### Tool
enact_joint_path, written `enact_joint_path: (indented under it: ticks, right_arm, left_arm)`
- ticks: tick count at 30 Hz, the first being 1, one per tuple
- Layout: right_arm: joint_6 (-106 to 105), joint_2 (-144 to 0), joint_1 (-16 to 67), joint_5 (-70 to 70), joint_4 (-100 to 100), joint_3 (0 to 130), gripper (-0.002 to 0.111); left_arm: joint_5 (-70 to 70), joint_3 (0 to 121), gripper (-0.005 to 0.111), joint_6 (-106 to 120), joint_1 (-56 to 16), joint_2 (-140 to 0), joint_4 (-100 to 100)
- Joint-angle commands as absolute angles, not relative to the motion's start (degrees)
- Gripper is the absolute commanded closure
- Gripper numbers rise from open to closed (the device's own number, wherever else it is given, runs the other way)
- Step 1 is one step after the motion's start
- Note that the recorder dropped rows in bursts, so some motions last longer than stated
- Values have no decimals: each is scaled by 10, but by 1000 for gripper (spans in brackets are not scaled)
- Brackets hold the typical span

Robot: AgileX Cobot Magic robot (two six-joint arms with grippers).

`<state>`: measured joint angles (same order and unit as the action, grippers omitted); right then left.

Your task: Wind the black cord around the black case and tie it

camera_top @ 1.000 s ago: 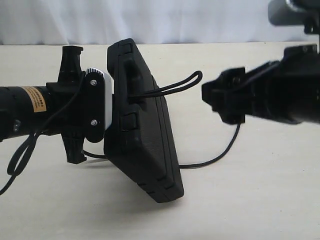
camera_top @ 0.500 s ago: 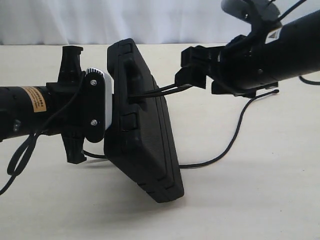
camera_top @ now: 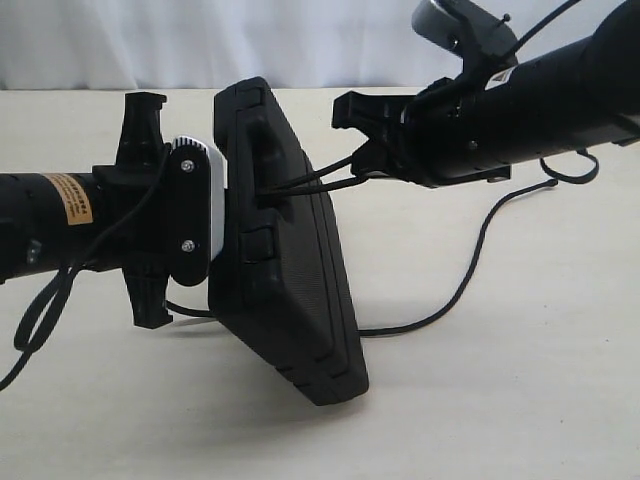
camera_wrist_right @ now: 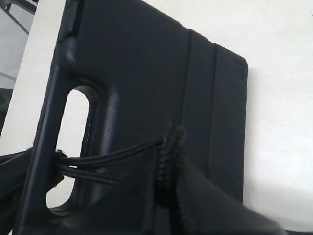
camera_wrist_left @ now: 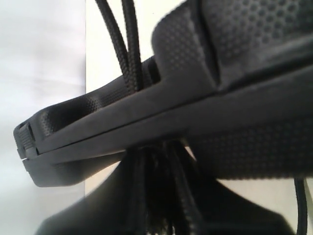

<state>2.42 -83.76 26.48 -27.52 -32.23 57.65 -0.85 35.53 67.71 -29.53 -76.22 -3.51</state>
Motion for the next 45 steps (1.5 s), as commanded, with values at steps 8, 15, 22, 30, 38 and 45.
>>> enact_joint_path:
  ticks: [8,15,22,30,38,45]
  right_arm:
    - [-7,-831,261,-261,-322,579,104]
    - [-9,-831,261,-253,-322,579,104]
    - [-20,-831,261,-253,-322,579,104]
    - [-20,-831,261,-253,-322,579,104]
    - [-38,-829,261,-262,-322,579,104]
    - [-69,-829,261,-263,-322,579,104]
  left_arm:
    - [16,354,50,670,-300,-733,-42]
    - [160,354,50,670,-300,-646,-5]
    - [250,354,50,670,-300,-626,-21]
    - [197,354,50,670,-300,-709,-124]
    - [59,354,50,670,-300,-816,-236]
    - [-12,354,50,670,-300,-847,-260]
